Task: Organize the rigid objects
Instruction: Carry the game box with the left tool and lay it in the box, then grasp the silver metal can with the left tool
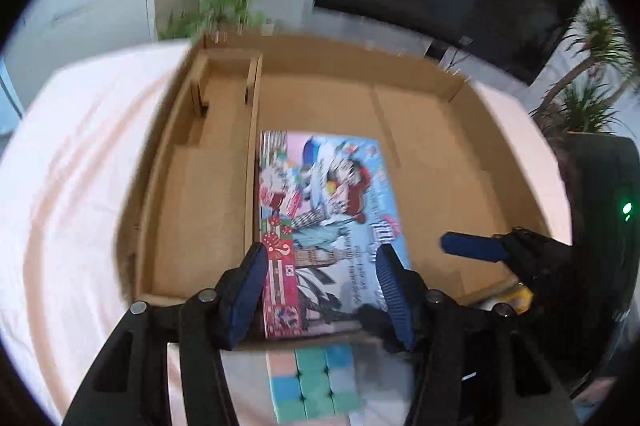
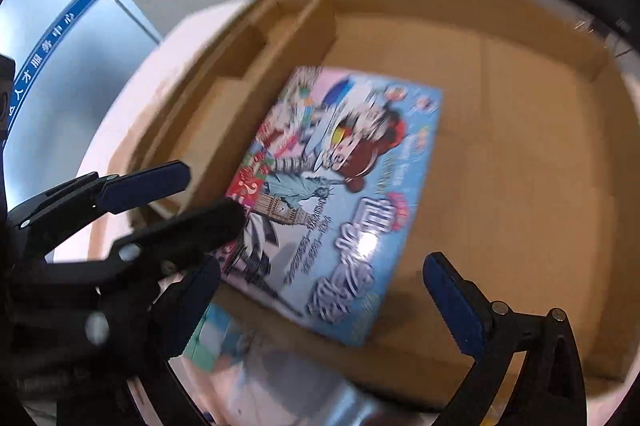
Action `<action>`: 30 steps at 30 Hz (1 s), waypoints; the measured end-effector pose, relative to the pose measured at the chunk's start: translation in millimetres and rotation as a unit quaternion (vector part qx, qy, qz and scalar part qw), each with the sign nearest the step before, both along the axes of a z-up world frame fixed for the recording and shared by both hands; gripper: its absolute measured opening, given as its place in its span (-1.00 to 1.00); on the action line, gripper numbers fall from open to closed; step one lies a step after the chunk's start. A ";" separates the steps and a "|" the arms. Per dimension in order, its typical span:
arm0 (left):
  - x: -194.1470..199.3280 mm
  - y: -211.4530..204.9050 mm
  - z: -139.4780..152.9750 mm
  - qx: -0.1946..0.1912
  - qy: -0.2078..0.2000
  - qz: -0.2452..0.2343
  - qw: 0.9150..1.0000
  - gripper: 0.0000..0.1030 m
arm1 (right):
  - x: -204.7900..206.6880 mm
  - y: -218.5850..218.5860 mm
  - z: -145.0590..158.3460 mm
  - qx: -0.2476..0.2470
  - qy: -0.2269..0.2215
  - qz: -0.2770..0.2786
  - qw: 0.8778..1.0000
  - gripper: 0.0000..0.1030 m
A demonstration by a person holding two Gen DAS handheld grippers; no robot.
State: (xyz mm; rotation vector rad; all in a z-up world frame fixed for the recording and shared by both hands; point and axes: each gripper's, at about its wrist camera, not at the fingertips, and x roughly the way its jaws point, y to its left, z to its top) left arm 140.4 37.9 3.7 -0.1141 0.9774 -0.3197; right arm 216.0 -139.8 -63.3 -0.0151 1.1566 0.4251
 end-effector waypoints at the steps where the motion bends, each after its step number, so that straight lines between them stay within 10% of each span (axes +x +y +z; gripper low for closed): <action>1: -9.0 0.3 8.9 0.000 -0.022 -0.003 1.000 0.11 | -10.5 -7.8 11.4 0.005 -0.018 -0.004 1.000 0.98; 4: -45.3 4.9 36.0 0.004 -0.090 0.000 0.996 0.71 | -54.1 -36.7 50.0 0.035 -0.082 -0.031 0.996 0.99; 9: -85.9 8.1 61.4 -0.008 -0.122 0.006 0.992 0.74 | -147.0 -82.2 51.4 0.021 -0.105 -0.118 0.987 0.99; 18: -143.7 10.3 120.8 0.009 -0.172 0.010 0.985 0.74 | -196.0 -67.1 30.3 -0.005 -0.095 -0.091 0.991 0.67; 30: -155.7 3.9 33.4 -0.009 -0.040 0.001 0.999 0.74 | -210.9 -50.9 -6.6 0.005 -0.101 -0.083 0.991 0.16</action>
